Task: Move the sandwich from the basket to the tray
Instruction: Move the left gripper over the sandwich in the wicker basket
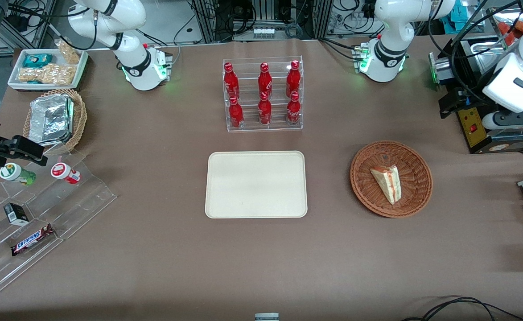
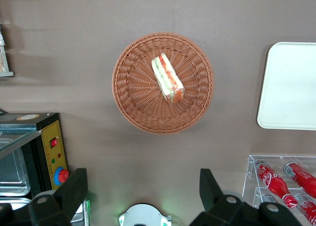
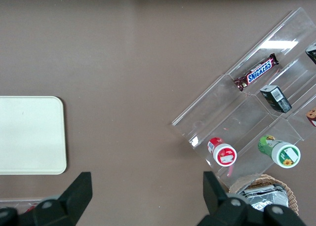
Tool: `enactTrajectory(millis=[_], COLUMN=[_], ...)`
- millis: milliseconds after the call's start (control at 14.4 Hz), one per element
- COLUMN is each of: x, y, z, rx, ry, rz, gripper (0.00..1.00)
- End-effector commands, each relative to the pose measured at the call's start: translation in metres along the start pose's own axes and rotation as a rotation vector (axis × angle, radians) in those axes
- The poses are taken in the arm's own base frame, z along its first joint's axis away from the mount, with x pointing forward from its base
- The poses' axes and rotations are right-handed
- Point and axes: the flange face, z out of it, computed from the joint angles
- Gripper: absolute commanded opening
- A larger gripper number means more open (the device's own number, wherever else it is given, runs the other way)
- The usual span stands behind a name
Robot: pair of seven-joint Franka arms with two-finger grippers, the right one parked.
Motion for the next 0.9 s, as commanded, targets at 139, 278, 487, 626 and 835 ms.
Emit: enactTrajectory(millis=[139,278,487,626,835], x=[-0.006,0.001,0.01,0.023,0.052], y=[0.004,0.002,0.0,0.005,0.026], z=[0.001,0.002,0.023,0.045,0.082], rx=[-0.006,-0.013,-0.012,-0.01,-0.008], ry=[0.0,-0.003,-0.055,-0.105,-0.148], rz=[-0.006,-0.008,-0.014,-0.035,-0.026], gripper=[1.0,1.0,1.0,1.0,1.0])
